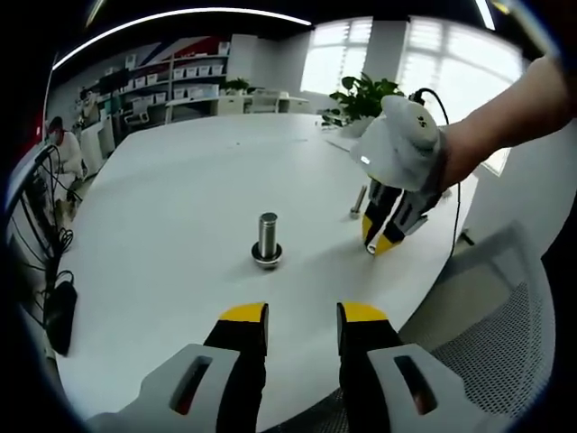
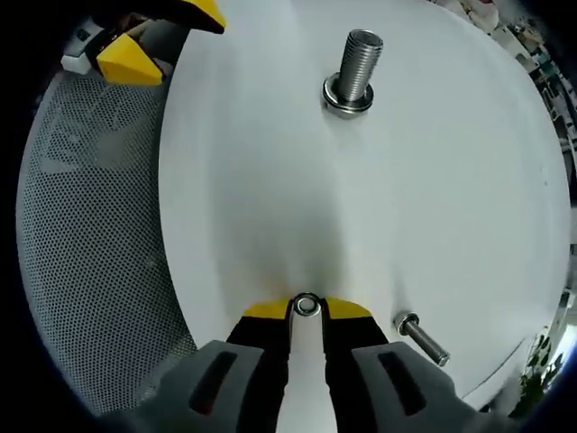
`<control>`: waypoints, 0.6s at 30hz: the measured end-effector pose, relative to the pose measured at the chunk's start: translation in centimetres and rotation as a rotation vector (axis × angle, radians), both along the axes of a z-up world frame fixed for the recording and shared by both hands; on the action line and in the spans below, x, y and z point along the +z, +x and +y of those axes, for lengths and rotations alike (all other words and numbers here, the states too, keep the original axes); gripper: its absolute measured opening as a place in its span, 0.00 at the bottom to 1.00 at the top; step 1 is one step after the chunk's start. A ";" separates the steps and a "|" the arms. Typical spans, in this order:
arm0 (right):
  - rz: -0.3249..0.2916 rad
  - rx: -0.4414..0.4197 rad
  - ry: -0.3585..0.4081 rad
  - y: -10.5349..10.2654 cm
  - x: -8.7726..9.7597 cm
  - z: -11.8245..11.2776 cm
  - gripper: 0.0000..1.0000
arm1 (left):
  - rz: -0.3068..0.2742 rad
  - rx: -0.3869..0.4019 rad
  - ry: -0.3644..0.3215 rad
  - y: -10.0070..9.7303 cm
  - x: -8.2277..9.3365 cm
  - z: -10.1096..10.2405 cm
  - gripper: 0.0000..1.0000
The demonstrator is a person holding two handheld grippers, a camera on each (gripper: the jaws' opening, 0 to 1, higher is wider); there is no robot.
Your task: Place the washer onto the threaded stud by aligning its center hole with the stud, sliding it down to the base, and recovering from edge contact or off-axis alignment until the washer reaches the visible bottom stop.
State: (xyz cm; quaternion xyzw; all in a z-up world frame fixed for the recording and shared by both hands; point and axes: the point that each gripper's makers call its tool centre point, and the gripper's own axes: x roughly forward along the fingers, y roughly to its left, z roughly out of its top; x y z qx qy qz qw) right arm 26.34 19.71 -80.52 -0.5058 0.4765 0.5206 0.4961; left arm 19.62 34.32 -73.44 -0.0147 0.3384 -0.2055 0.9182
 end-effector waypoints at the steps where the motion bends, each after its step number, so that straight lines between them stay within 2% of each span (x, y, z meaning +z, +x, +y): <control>1: -0.002 -0.002 0.001 0.0 0.0 0.0 0.15 | 0.000 0.001 -0.001 0.0 0.0 0.0 0.29; 7: -0.028 -0.004 0.088 -0.1 0.1 -0.2 0.15 | -0.002 0.003 -0.001 0.0 0.0 0.0 0.29; 9: -0.029 -0.042 0.132 -0.1 0.2 -0.2 0.15 | -0.002 0.003 -0.002 0.0 0.0 0.0 0.29; 15: -0.045 -0.065 0.180 -0.2 0.3 -0.3 0.14 | -0.007 0.003 -0.006 0.0 0.1 0.0 0.29; 18: -0.029 -0.112 0.204 -0.1 0.3 -0.3 0.14 | -0.010 0.003 -0.006 0.0 0.2 0.0 0.29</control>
